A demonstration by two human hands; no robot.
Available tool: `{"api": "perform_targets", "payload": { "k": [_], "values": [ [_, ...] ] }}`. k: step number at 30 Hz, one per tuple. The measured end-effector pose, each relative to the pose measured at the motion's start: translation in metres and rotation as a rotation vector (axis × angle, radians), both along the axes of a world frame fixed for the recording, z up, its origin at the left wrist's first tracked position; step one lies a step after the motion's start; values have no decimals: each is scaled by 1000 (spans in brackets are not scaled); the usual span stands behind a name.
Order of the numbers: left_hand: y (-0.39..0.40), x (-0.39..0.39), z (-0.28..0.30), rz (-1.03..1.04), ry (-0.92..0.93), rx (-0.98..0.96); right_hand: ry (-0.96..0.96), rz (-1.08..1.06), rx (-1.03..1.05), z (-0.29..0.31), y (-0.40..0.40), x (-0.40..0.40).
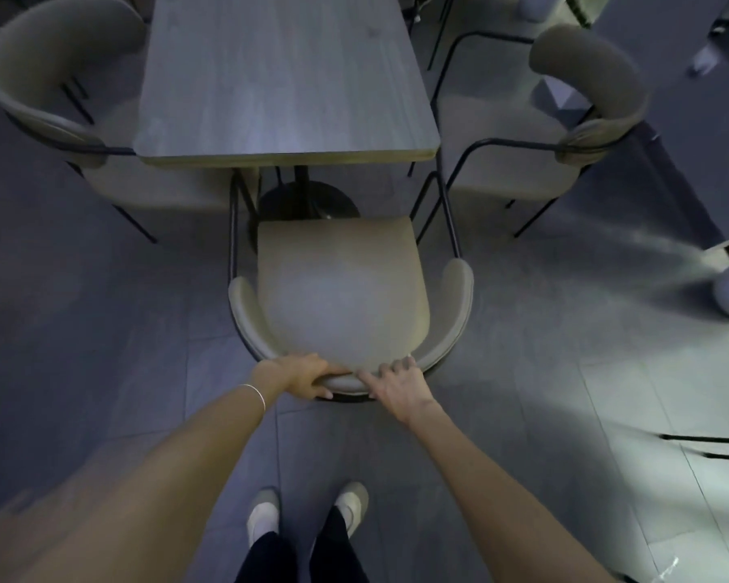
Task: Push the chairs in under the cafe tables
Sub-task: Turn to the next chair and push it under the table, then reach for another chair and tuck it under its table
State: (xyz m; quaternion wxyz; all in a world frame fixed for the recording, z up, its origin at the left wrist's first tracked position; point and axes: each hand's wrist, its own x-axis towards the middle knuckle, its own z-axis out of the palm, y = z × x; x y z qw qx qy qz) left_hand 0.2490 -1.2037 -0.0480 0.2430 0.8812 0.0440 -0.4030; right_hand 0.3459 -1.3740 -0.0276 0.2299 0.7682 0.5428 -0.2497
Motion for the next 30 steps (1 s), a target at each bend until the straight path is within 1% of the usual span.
{"api": "perform_targets", "payload": {
  "k": [2,4,6,7,9,11,13,15,19,22,25,28,30],
  "values": [
    [-2,3,4,27,3,23,51,-17,-14,3,5,1],
    [-6,5,8,52,70,35,113,-113,-18,9,9,7],
    [-8,16,16,149,115,14,146,-227,64,19,8,23],
    [-7,26,23,214,98,35,132,-261,123,27,6,34],
    [-6,56,44,340,-47,134,66,-283,221,50,1,63],
    [-7,97,71,392,-217,201,-6,-315,287,78,-6,102],
    [-14,144,96,374,-334,196,-68,-366,352,107,-16,145],
    [-25,190,121,342,-404,180,-118,-411,401,130,-27,187],
    [-47,284,155,314,-469,164,-206,-470,424,161,-48,263],
    [-62,356,163,271,-489,141,-221,-487,419,166,-61,320],
    [-76,428,161,270,-495,90,-246,-501,380,167,-72,385],
    [-88,499,156,272,-467,63,-247,-518,300,168,-87,455],
    [-96,546,153,269,-446,78,-254,-531,301,168,-99,501]
  ]
}}
